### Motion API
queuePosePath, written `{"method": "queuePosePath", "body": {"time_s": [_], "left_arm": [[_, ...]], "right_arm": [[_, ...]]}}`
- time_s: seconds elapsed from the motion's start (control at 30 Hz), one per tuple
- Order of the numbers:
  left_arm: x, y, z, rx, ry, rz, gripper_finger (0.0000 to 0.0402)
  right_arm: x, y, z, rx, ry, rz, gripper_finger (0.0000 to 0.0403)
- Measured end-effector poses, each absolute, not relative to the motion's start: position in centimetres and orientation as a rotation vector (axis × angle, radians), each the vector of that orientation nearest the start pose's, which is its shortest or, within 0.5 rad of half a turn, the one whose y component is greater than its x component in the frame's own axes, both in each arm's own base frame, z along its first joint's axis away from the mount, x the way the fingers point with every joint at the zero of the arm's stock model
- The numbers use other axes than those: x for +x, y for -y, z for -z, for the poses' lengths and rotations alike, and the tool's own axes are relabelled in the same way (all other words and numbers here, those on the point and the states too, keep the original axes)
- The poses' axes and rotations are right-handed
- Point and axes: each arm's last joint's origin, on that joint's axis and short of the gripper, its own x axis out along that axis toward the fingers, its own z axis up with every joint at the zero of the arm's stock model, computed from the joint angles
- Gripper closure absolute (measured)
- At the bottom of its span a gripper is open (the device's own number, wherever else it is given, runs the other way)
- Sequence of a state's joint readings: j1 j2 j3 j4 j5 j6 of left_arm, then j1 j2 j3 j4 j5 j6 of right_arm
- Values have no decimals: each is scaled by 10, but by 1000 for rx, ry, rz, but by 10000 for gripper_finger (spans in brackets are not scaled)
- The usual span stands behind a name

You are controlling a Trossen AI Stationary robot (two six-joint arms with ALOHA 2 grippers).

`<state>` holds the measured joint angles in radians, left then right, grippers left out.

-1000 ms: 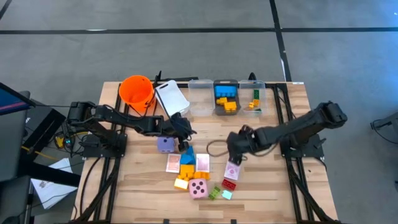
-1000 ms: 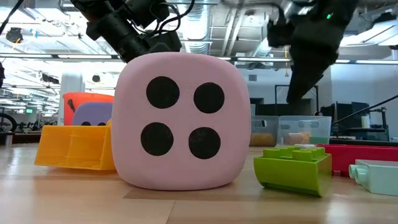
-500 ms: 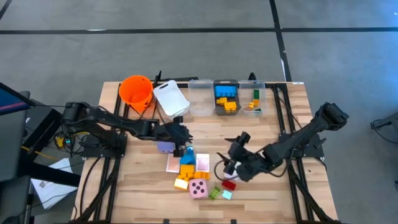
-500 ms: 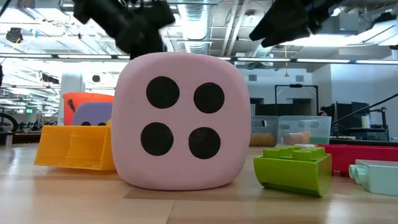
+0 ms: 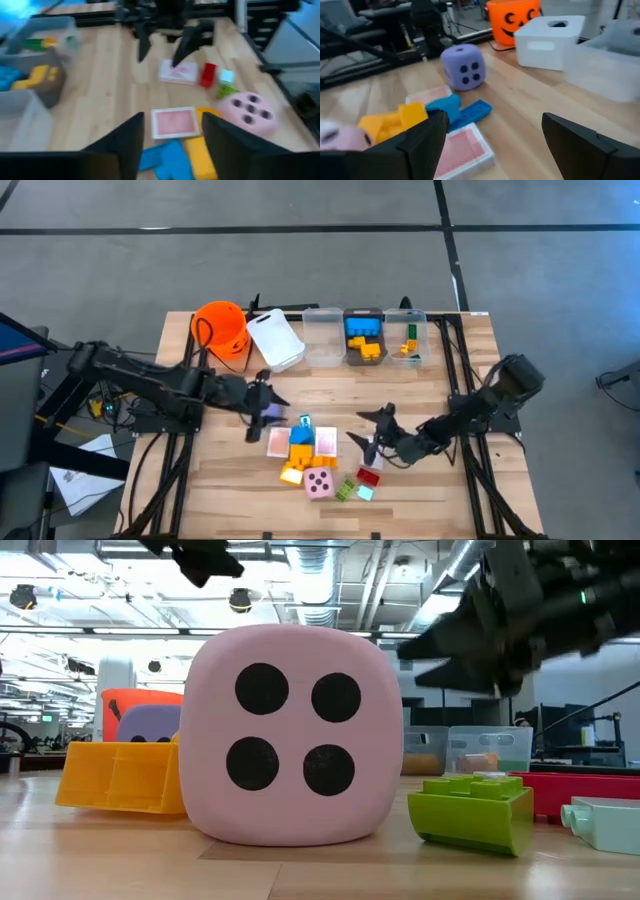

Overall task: Pick & Place Toys
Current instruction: Put the large blue game piece into the black bin

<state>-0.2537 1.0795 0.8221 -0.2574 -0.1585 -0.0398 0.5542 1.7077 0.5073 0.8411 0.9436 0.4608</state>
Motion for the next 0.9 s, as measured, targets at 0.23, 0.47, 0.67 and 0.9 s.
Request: {"method": "queuePosePath", "body": {"time_s": [0.23, 0.47, 0.67, 0.9], "left_arm": [[225, 76, -267, 141, -618, 157, 107], [241, 83, -243, 166, -706, 130, 71], [259, 86, -216, 196, -776, -1, 69], [279, 80, -188, 60, -810, -131, 69]], "right_arm": [[284, -139, -102, 190, -17, 408, 85], [315, -145, -95, 167, -11, 318, 85], [322, -140, -98, 157, -31, 298, 85], [323, -136, -93, 186, -58, 313, 85]]}}
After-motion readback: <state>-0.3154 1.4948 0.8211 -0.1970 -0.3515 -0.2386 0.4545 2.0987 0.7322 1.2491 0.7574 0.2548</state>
